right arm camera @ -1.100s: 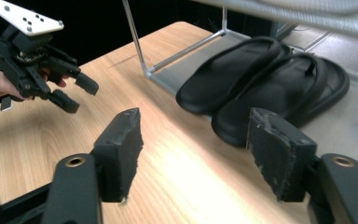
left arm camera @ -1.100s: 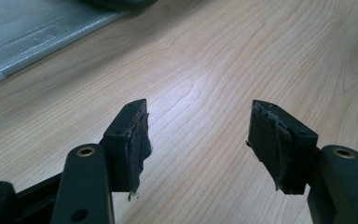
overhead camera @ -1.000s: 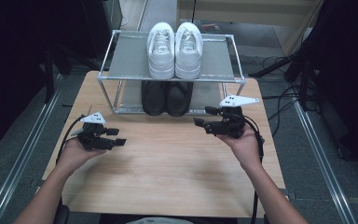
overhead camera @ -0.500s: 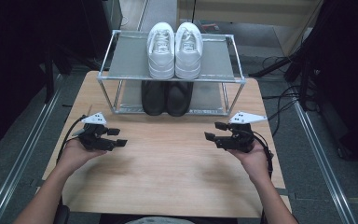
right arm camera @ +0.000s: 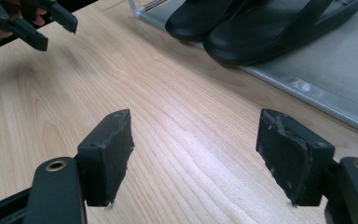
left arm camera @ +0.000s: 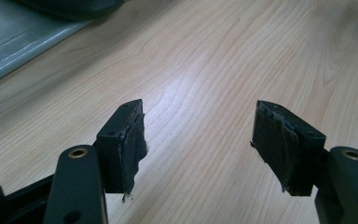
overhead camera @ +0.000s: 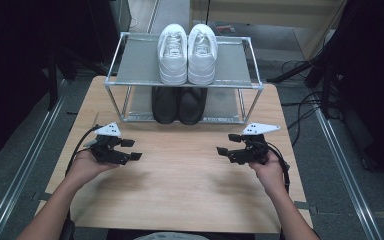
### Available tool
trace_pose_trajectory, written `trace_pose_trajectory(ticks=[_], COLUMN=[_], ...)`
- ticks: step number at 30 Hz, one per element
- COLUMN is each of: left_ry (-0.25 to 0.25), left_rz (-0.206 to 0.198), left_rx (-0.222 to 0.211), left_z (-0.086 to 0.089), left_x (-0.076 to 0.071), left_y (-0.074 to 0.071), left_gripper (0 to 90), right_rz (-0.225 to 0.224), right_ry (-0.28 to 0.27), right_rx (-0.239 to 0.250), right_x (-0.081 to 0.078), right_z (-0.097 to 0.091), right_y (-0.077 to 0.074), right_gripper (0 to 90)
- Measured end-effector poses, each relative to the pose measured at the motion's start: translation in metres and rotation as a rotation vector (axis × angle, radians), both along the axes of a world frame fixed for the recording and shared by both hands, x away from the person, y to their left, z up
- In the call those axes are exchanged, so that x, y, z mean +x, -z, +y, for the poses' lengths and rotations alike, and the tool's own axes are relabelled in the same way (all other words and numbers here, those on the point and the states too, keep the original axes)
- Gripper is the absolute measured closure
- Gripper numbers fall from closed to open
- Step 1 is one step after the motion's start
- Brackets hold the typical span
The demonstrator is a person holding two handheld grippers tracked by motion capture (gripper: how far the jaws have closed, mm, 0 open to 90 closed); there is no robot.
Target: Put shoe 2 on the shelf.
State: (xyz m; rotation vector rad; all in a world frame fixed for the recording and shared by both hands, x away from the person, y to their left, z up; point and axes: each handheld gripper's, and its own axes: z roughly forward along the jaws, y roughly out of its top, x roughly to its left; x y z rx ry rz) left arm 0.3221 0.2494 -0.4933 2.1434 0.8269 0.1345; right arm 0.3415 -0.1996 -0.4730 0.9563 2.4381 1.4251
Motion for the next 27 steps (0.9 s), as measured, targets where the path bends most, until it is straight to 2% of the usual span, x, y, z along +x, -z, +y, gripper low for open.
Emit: trace_pose_trajectory(ticks=[13,16,24,27], left_ry=[0.008,-0.025,-0.026,-0.035], left_rz=[0.013,-0.001,0.012,0.04], left_rx=[0.003,0.014,0.009,-0.011], left_z=[-0.003,-0.005,-0.0062,-0.0078], left_x=[-0.0006,-0.0012,-0.001,-0.0005], left_y=[0.0011,0.0025,0.0038,0.0044], left_gripper=[34.4,34.1,33.0,29.1], right_rz=[0.001,0.001,0.002,0.004], right_ry=[0.01,0.007,-0.005,-0.017], right_rx=[-0.026,-0.028,-0.034,-0.025], right_x=[0.0011,0.0011,0.0013,0.002], right_z=[0.0007,0.0017,0.0021,0.0019], right_y=[0.0034,0.0039,0.0045,0.0045], right_gripper=[27.9,27.9,27.9,27.9])
